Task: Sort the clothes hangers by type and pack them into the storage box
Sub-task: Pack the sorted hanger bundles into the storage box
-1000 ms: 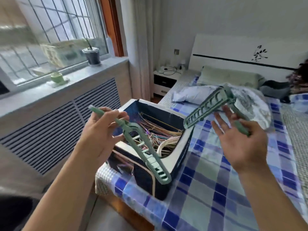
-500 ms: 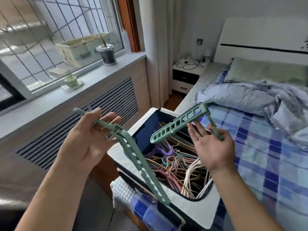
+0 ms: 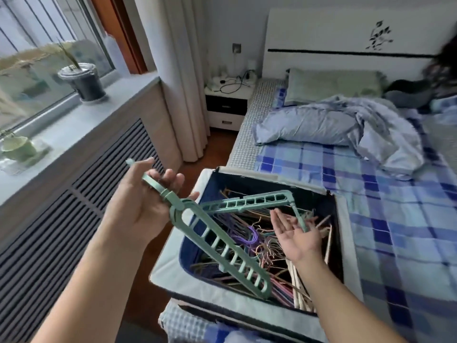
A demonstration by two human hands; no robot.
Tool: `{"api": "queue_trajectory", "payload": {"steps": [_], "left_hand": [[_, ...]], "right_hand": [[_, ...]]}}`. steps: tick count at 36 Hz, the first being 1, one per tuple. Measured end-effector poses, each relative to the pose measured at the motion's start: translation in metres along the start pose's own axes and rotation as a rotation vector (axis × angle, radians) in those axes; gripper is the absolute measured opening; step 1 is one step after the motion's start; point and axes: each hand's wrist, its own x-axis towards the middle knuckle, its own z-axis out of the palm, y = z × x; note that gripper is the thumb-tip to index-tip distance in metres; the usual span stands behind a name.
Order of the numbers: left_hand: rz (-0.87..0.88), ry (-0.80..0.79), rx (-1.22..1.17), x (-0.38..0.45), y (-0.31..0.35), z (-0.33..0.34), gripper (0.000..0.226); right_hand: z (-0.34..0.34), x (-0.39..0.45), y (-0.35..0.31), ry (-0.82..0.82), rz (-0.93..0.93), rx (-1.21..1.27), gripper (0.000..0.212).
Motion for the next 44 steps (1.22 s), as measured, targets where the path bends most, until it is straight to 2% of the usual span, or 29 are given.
{"api": "queue_trajectory", "payload": {"steps": [2, 5, 6, 9, 10, 13, 17, 24, 30, 34, 37, 39, 41, 44], "left_hand": [[-0.024, 0.019, -0.005, 0.009, -0.001, -0.005, 0.031], [-0.089, 0.008, -0.04, 0.025, -0.001, -0.025, 0.032], [-0.137, 0.021, -0.033, 0.03, 0.0, -0.032, 0.032], [-0.192, 0.065, -0.041, 0.037, -0.002, -0.039, 0.033], [-0.205, 0.062, -0.042, 0.041, -0.002, -0.041, 0.034], [-0.231, 0.038, -0.066, 0.047, -0.005, -0.049, 0.034], [-0.254, 0.058, -0.103, 0.052, -0.015, -0.055, 0.032], [-0.288, 0.168, -0.233, 0.056, -0.04, -0.061, 0.03], [-0.235, 0.227, -0.358, 0.055, -0.069, -0.05, 0.028], [-0.241, 0.249, -0.42, 0.059, -0.08, -0.04, 0.027], [-0.233, 0.288, -0.456, 0.065, -0.084, -0.036, 0.026], [-0.221, 0.289, -0.424, 0.07, -0.087, -0.034, 0.024], [-0.216, 0.288, -0.322, 0.078, -0.09, -0.034, 0.02], [-0.215, 0.184, 0.032, 0.089, -0.089, -0.04, 0.01]], "right_hand": [[-0.004, 0.007, -0.002, 0.2, -0.006, -0.134, 0.024], [-0.014, 0.02, -0.019, 0.455, -0.059, -0.326, 0.013], [-0.017, 0.023, -0.023, 0.491, -0.084, -0.389, 0.012], [-0.014, 0.026, -0.037, 0.5, -0.117, -0.624, 0.034], [-0.009, 0.027, -0.042, 0.478, -0.144, -0.654, 0.035], [0.005, 0.019, -0.054, 0.432, -0.23, -0.808, 0.022], [-0.005, 0.007, -0.056, 0.658, -0.303, -1.233, 0.038], [-0.021, -0.063, 0.011, 0.333, -0.126, -1.355, 0.039], [-0.035, -0.084, 0.022, 0.317, -0.078, -1.435, 0.042], [-0.022, -0.093, 0.017, 0.19, -0.079, -1.804, 0.05], [-0.019, -0.092, 0.015, 0.075, -0.168, -2.11, 0.08], [-0.019, -0.087, 0.017, -0.004, -0.196, -2.265, 0.085], [-0.02, -0.082, 0.019, -0.037, -0.192, -2.333, 0.074], [-0.027, -0.074, 0.021, 0.009, -0.228, -2.353, 0.06]]}}
